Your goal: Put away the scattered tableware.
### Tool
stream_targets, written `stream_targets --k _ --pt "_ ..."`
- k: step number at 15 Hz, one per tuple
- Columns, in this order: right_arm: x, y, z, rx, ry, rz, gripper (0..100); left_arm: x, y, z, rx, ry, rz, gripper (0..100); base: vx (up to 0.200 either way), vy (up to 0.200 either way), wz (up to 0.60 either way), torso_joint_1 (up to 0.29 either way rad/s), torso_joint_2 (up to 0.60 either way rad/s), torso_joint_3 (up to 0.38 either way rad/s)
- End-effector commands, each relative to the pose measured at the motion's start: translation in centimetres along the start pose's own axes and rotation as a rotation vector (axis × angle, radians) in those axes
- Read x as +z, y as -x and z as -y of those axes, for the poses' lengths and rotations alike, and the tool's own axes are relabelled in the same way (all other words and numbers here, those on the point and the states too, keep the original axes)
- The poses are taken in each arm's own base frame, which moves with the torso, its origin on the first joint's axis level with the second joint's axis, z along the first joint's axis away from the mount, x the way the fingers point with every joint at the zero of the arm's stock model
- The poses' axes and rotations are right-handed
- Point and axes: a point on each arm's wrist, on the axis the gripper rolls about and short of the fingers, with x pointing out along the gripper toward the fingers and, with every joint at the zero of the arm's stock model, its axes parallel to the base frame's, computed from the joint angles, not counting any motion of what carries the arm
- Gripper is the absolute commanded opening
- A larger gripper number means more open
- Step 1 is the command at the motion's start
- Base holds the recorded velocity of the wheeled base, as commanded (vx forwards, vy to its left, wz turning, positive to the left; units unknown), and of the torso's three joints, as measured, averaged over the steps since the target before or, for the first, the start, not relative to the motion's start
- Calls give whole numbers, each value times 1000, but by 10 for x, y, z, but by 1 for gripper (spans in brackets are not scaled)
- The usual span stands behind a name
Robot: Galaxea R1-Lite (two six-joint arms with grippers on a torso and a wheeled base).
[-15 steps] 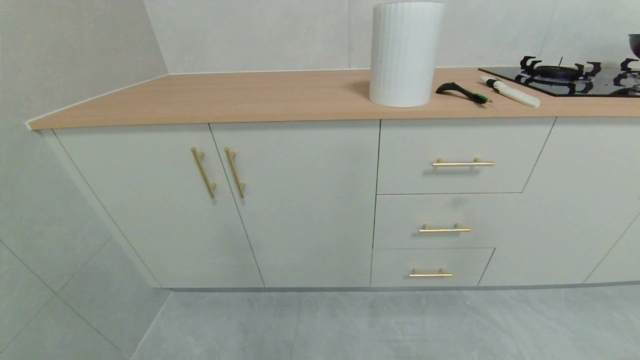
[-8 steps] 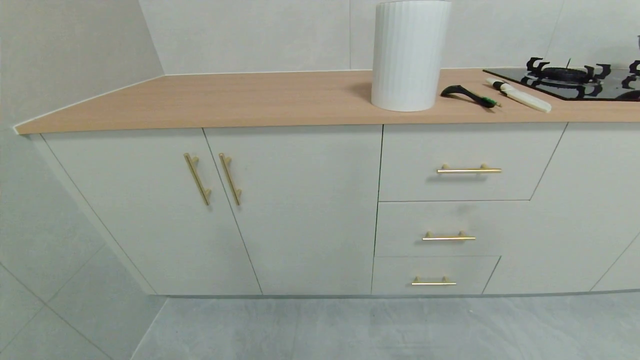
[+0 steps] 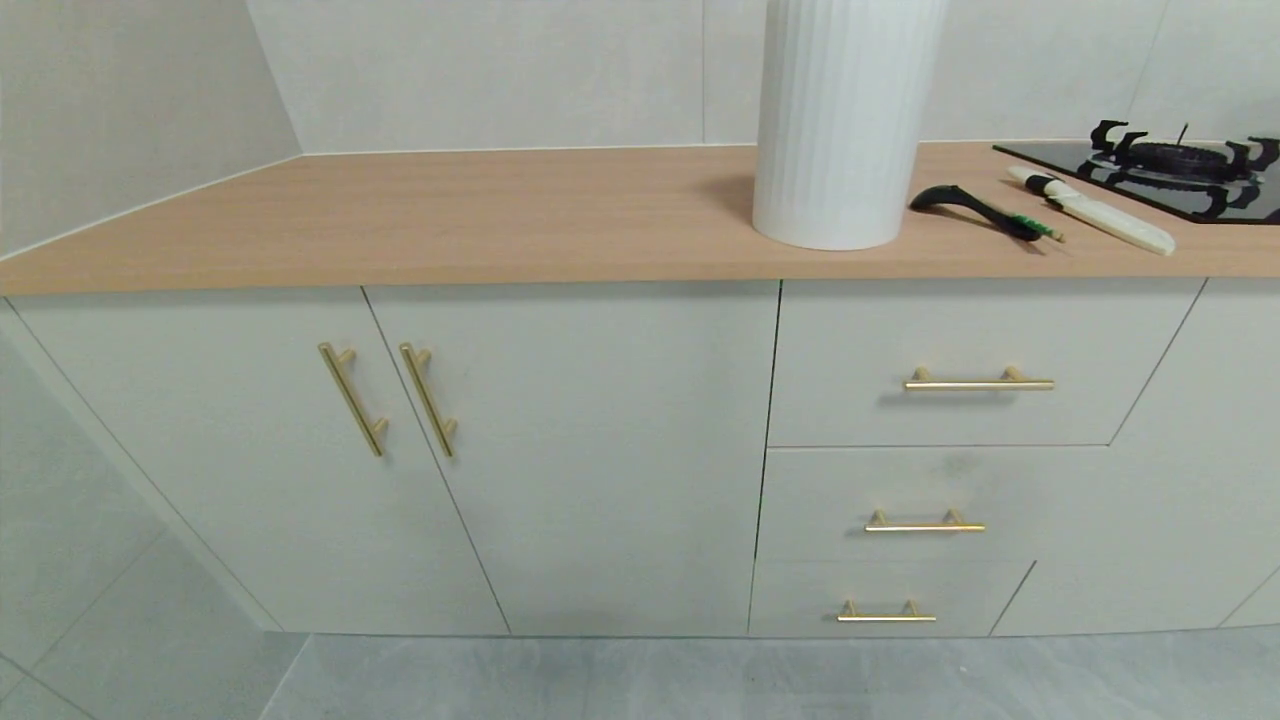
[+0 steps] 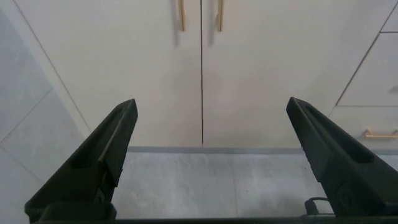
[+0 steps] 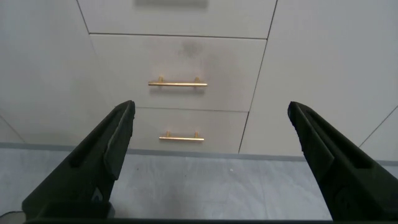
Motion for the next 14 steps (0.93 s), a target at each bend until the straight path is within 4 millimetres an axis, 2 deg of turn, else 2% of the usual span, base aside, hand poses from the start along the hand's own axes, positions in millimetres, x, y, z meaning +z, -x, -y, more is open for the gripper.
stream_targets --k 1,14 --pt "0 0 0 1 -9 -1 100 0 0 0 0 0 -1 100 0 0 0 0 0 0" --pt "0 0 0 1 -14 0 100 0 0 0 0 0 0 100 0 0 0 0 0 0"
